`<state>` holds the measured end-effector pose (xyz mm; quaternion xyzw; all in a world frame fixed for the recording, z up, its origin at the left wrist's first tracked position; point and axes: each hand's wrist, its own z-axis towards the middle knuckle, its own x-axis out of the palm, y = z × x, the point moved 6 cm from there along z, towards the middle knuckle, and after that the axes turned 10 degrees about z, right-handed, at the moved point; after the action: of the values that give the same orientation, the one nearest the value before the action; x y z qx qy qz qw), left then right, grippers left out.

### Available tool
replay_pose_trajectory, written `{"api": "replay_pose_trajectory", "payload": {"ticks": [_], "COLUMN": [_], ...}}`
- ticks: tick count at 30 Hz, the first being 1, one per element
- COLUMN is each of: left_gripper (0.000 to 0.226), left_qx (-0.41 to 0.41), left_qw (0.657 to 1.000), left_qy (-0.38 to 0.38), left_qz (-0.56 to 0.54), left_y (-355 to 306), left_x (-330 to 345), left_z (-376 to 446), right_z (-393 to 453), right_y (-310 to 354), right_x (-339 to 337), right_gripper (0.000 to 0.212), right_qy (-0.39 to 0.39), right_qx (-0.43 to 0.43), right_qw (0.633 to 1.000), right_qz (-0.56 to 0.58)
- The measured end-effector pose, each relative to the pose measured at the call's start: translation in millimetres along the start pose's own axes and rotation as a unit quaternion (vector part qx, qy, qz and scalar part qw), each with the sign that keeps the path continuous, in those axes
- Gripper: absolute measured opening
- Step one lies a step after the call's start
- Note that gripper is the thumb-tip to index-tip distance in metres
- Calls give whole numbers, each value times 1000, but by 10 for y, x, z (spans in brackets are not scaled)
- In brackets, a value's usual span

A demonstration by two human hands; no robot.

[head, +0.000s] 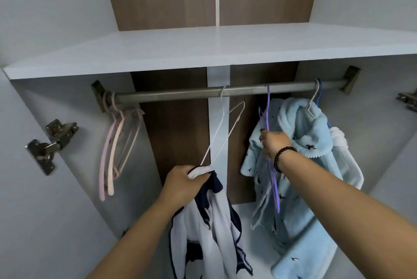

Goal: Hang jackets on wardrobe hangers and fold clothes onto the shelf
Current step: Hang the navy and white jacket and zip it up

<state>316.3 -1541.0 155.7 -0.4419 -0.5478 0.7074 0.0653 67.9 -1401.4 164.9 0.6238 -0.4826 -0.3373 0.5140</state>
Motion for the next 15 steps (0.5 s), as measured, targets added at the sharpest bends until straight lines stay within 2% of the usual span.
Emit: {"api": "replay_pose_trajectory", "payload": {"ticks": [3,6,8,13,15], "left_gripper": [12,8,9,23,18], "left_qx": [-15,-24,-21,-47,-63], "left_qw": [999,998,999,996,994], "left_qy": [-25,-40,-44,-70,-81], "left_qz": [-30,-30,-23,-2,32], "left_y": [-109,-193,-251,-236,-197], "left_x": [17,52,92,143,149], "left_z": [-54,-103,-165,-421,-555], "right_z": [-155,-345,-437,-593,-768], "right_y": [-40,-11,3,-112,-149], "right_x": [-273,-500,-616,-843,-939], "right_gripper": [28,43,46,12,17], "right_qy": [-2,9,28,124,165], "right_qx": [-23,-65,-97,-129,-138], "right_qw": [988,971,950,920,914], "right_qz": [-150,-229,-295,-350,-345]}}
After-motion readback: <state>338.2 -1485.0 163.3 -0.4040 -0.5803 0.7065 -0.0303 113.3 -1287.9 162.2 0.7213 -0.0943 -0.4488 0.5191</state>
